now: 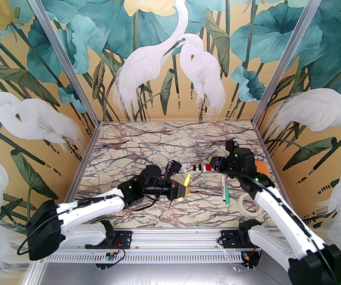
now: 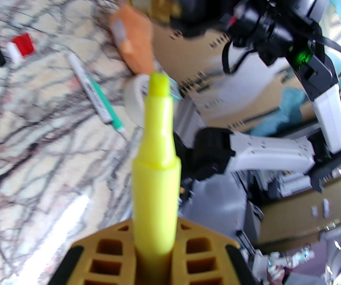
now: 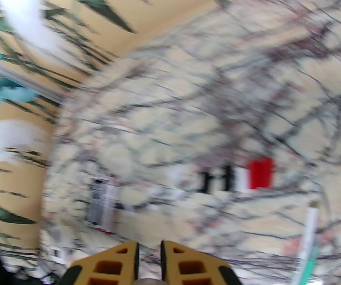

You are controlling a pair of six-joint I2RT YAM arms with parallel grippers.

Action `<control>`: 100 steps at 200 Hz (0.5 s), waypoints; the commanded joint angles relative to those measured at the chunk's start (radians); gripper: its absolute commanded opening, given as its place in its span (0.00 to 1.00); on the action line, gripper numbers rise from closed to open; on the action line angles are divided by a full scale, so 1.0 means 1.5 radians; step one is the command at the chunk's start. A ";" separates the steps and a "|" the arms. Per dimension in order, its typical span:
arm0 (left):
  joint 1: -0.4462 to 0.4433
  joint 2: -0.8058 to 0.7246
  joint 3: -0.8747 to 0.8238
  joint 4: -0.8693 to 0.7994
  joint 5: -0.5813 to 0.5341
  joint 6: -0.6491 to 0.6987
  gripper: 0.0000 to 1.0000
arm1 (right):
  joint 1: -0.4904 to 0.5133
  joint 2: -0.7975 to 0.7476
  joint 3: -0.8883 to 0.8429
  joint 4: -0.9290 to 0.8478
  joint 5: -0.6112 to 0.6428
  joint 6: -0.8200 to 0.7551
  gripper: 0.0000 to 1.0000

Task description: Open the pen caps

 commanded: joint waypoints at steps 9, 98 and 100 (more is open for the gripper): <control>0.011 -0.014 0.008 -0.086 -0.102 0.017 0.06 | -0.028 0.104 0.042 -0.107 0.025 -0.112 0.14; 0.019 -0.017 0.002 -0.107 -0.110 0.020 0.07 | -0.092 0.351 0.136 -0.085 0.054 -0.181 0.18; 0.019 -0.017 0.002 -0.107 -0.110 0.020 0.07 | -0.092 0.355 0.139 -0.087 0.054 -0.183 0.18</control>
